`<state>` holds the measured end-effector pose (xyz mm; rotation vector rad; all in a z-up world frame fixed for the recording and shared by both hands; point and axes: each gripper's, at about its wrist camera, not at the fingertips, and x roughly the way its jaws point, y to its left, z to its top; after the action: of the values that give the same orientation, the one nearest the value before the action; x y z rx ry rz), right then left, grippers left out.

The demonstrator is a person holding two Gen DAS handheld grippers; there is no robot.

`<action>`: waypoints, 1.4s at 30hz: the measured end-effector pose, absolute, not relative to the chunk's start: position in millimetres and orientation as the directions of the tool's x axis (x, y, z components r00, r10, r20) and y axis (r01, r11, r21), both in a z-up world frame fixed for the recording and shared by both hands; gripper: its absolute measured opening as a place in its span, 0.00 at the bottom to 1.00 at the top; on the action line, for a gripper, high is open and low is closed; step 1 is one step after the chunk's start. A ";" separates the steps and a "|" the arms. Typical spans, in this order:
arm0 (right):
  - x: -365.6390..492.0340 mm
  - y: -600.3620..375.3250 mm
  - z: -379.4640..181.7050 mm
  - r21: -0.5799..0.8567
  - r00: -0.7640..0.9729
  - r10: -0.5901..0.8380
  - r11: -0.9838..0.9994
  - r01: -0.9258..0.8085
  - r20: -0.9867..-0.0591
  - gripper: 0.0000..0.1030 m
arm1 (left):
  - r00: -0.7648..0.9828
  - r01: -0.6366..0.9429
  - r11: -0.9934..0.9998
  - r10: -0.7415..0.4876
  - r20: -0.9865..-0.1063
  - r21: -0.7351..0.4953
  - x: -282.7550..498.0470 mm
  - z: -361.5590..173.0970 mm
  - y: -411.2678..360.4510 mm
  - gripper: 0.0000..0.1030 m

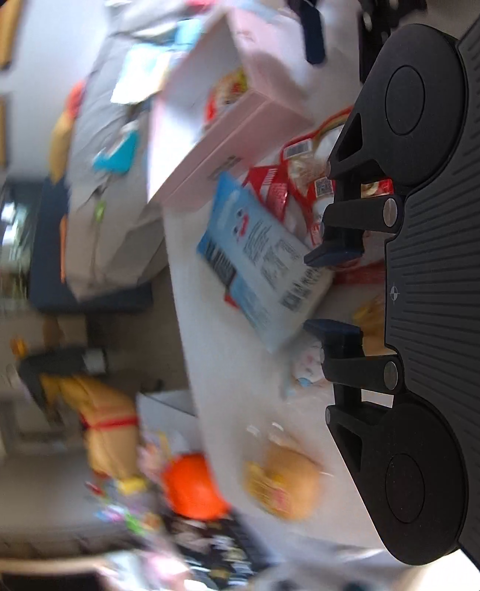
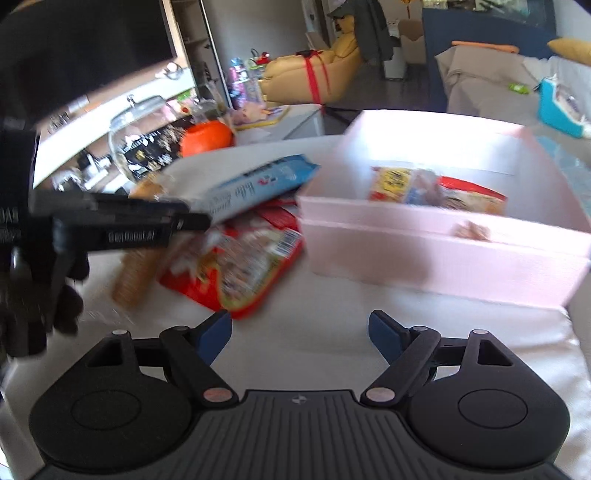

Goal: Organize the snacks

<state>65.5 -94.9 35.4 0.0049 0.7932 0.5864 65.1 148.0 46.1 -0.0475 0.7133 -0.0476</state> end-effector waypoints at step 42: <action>35.7 -76.7 32.0 0.142 0.442 0.531 0.741 -0.657 -0.723 0.52 | 0.777 0.110 0.975 -0.206 -0.595 -0.195 63.7 75.8 135.0 0.36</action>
<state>35.6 -76.7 32.0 -0.1684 0.8320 0.7407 63.7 135.0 75.8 -0.1527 0.6595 -0.1718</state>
